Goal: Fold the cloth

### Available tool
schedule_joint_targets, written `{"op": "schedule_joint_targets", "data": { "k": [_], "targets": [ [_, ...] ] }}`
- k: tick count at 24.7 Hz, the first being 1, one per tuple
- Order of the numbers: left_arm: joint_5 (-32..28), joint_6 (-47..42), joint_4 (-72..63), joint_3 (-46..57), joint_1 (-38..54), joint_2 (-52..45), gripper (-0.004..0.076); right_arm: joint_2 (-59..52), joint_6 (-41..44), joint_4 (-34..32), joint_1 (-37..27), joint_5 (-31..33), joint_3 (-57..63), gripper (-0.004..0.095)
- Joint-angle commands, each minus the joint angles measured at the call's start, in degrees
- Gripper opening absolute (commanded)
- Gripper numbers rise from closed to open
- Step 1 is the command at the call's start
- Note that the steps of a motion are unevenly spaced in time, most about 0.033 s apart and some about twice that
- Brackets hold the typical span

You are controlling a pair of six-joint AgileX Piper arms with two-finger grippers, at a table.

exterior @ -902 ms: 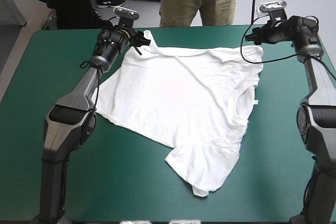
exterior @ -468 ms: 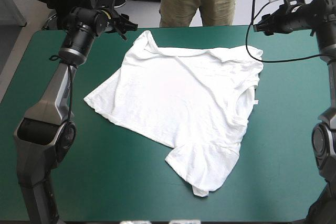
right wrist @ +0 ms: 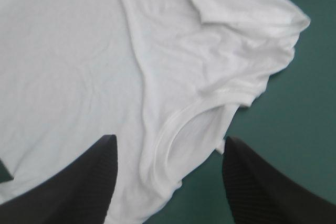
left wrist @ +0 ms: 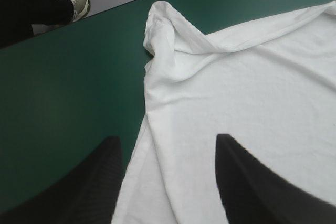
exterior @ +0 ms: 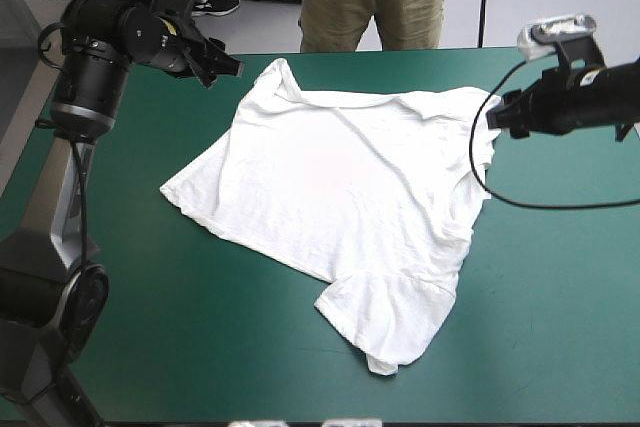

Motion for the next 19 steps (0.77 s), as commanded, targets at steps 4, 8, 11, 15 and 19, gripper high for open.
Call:
{"op": "schedule_joint_targets", "data": {
  "k": [4, 8, 11, 15, 19],
  "targets": [
    [3.40, -0.18, -0.76, 9.41, -0.10, -9.80, 0.0387, -10.00, 4.60, -3.05, 7.93, -5.87, 18.08, 0.0553],
    [0.81, -0.27, -0.76, 19.80, -0.10, -15.24, 0.0387, -10.64, 10.67, -8.68, 14.72, -10.00, 27.50, 0.0553],
    [-2.82, -0.56, -0.76, 28.58, -0.10, -19.61, 0.0387, -10.64, 15.33, -12.21, 18.73, -13.37, 33.32, 0.0553],
    [-7.00, -1.64, -0.65, 39.59, -0.10, -25.68, 0.0387, -10.64, 18.09, -12.43, 21.27, -17.95, 41.04, 0.0553],
    [-9.12, -1.88, -0.76, 46.30, -0.10, -29.08, 0.0387, -6.22, 17.57, -10.58, 21.27, -20.65, 46.29, 0.0553]
  ]
}}
